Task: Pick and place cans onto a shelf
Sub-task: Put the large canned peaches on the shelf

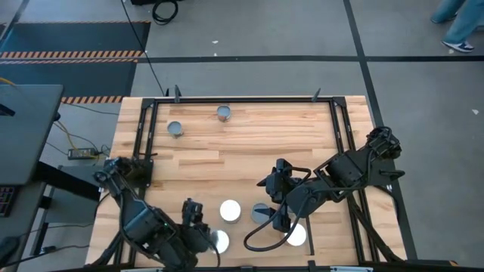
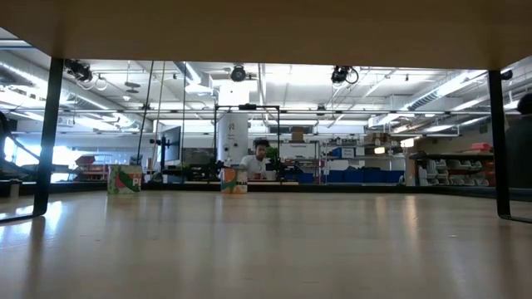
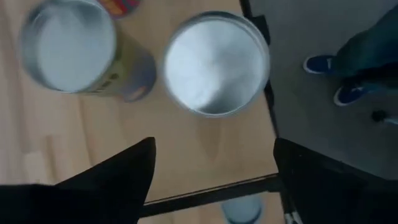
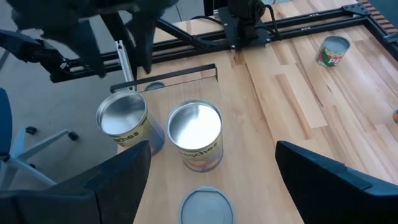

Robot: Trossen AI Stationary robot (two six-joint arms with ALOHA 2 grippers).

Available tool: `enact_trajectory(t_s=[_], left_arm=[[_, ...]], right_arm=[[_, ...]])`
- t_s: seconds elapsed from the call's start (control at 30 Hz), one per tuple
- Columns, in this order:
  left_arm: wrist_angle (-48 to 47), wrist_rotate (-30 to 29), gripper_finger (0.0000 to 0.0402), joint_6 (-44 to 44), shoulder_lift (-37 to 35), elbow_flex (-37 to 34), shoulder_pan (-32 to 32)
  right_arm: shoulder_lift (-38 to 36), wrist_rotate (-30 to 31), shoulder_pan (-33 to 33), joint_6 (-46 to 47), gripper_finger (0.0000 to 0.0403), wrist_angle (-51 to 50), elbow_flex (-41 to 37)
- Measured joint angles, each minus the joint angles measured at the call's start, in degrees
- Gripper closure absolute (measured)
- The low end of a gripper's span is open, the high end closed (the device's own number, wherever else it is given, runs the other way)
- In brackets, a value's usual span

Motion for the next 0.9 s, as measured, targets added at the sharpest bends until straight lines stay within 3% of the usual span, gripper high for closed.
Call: enact_trajectory(t_s=[0.27, 0.57, 0.9], left_arm=[[2.18, 0.69, 0.0140, -1.84, 0.89, -8.79, 0.32], [12.04, 0.24, 0.0223, -1.56, 0.65, -12.67, 1.28], [16.29, -1.63, 0.0246, -1.90, 0.65, -12.70, 4.18]], right_arm=[[0.00, 0.49, -0.02, -0.05, 0.0051, 0.25, 0.00], [0.00, 0.34, -0.02, -0.05, 0.0051, 0.51, 0.00], [0.00, -0.30, 0.07, 0.56, 0.0051, 1.62, 0.00]])
